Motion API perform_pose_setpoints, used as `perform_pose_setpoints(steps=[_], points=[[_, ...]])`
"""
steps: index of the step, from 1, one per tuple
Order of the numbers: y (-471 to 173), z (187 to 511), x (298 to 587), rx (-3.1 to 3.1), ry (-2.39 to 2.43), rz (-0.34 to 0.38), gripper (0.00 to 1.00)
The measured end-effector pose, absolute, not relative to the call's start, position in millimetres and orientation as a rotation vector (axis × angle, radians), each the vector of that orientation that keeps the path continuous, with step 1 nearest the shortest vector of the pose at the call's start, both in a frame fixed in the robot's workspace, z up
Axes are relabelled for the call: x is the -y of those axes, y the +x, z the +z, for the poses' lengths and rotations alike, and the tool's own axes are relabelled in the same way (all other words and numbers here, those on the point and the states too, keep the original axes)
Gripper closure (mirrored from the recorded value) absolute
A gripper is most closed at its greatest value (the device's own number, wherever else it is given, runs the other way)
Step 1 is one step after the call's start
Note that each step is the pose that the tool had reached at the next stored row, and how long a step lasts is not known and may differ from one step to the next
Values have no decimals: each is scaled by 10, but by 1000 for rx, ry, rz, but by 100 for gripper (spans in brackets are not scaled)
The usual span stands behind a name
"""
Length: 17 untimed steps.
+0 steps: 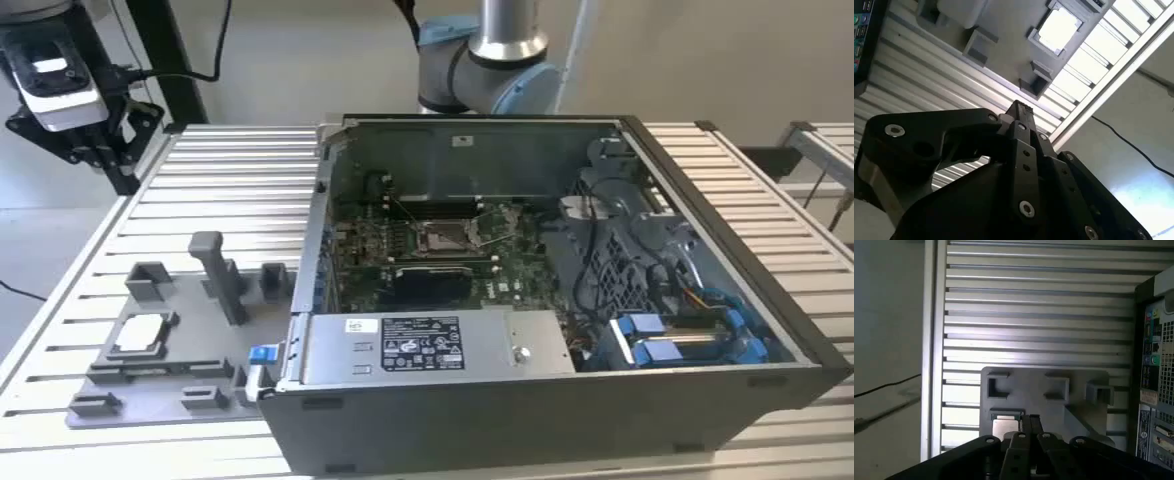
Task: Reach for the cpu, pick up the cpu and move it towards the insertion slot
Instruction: 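Reach for the cpu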
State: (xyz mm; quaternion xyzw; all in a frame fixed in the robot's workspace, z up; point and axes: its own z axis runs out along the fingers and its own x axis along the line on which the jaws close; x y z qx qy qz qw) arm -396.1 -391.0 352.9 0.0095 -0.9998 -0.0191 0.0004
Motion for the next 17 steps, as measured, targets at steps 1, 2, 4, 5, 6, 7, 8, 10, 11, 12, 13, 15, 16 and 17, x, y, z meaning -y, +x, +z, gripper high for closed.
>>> perform_pose_setpoints(steps=[1, 2, 4, 5, 6, 7, 8, 10, 11, 12, 13, 15, 16, 17], points=[[-3961, 3529, 3910, 3140, 30, -60, 100], [-3961, 3529, 3910, 3140, 30, -60, 100], [-3961, 3529, 3910, 3140, 30, -60, 100], [-3961, 3529, 3910, 3140, 30, -60, 100], [-3961, 3529, 3910, 3140, 30, -60, 100], [-3961, 3529, 3910, 3140, 30, -60, 100], [-3961, 3529, 3910, 3140, 30, -60, 100], [-3961, 3529, 3910, 3140, 30, -60, 100], [-3962, 3530, 3910, 3140, 30, -60, 100], [-3962, 3530, 3914, 3140, 30, -60, 100], [-3963, 3529, 3919, 3140, 30, -60, 100], [-3967, 3529, 3941, 3140, 30, -60, 100], [-3970, 3528, 3958, 3140, 30, -60, 100], [-3976, 3527, 3980, 3140, 30, -60, 100]])
